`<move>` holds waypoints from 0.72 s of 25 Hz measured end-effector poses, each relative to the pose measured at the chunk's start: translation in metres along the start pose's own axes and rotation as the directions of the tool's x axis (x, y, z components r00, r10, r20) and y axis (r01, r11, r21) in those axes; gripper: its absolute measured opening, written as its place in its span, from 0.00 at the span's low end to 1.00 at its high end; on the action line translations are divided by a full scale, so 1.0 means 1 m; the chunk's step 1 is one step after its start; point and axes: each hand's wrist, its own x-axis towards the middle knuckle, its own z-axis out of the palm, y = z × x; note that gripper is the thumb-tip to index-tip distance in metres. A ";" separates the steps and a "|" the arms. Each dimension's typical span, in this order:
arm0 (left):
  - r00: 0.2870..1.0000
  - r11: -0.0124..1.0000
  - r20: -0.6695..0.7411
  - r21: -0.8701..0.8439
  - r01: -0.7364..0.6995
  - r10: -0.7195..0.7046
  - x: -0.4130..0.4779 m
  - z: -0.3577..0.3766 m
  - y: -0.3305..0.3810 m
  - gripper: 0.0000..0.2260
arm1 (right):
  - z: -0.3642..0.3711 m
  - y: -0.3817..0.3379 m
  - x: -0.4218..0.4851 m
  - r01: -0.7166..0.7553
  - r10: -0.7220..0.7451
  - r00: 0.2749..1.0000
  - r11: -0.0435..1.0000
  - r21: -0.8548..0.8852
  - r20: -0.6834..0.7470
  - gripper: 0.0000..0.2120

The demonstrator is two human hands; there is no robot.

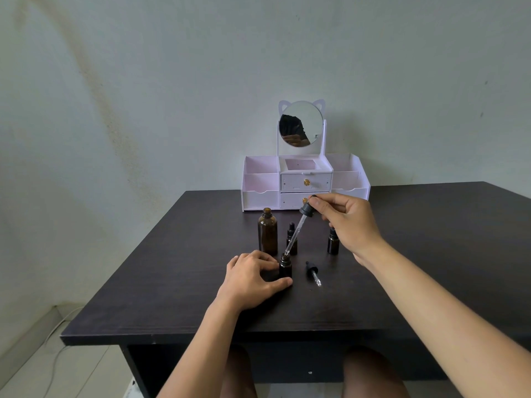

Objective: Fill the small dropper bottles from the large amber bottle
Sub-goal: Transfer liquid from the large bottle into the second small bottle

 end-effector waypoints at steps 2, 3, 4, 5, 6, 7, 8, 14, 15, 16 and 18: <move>1.000 1.000 -0.004 -0.002 0.000 0.000 0.000 0.000 0.000 0.27 | 0.000 0.000 -0.001 0.006 -0.005 1.000 1.000 -0.007 0.003 0.10; 1.000 1.000 -0.002 -0.002 0.000 0.000 0.000 0.000 0.000 0.27 | 0.001 0.000 -0.001 0.010 -0.010 1.000 1.000 -0.009 0.004 0.10; 1.000 1.000 0.002 -0.002 -0.001 0.001 0.000 0.000 0.000 0.27 | 0.001 0.000 -0.001 0.014 -0.014 1.000 1.000 -0.009 0.006 0.10; 1.000 1.000 0.006 -0.002 -0.002 0.002 0.000 0.001 -0.001 0.27 | 0.002 0.000 -0.001 0.017 -0.017 1.000 1.000 -0.010 0.007 0.10; 1.000 1.000 0.008 -0.002 -0.003 0.003 0.000 0.001 -0.001 0.28 | 0.002 0.000 -0.001 0.019 -0.019 1.000 1.000 -0.011 0.007 0.10; 1.000 1.000 0.008 -0.001 -0.004 0.004 0.000 0.001 -0.002 0.28 | 0.002 0.000 -0.001 0.020 -0.020 1.000 1.000 -0.013 0.008 0.10; 1.000 1.000 0.007 -0.002 -0.005 0.005 0.000 0.001 -0.002 0.28 | 0.002 -0.001 -0.001 0.021 -0.021 1.000 1.000 -0.017 0.010 0.10; 1.000 1.000 0.017 0.003 -0.006 0.006 0.000 0.000 -0.002 0.27 | 0.002 -0.001 0.001 0.028 -0.027 0.999 0.999 -0.031 0.020 0.10; 1.000 1.000 0.019 0.004 -0.004 0.004 0.001 0.000 -0.001 0.27 | 0.002 -0.001 0.001 0.029 -0.028 0.999 0.999 -0.036 0.023 0.09; 1.000 1.000 0.023 0.004 -0.001 0.001 0.001 0.000 -0.001 0.27 | 0.003 -0.001 0.002 0.029 -0.028 0.999 0.999 -0.039 0.025 0.09; 1.000 1.000 0.027 0.002 0.004 -0.004 0.001 -0.001 -0.001 0.27 | 0.003 -0.001 0.002 0.029 -0.027 0.999 0.999 -0.039 0.029 0.09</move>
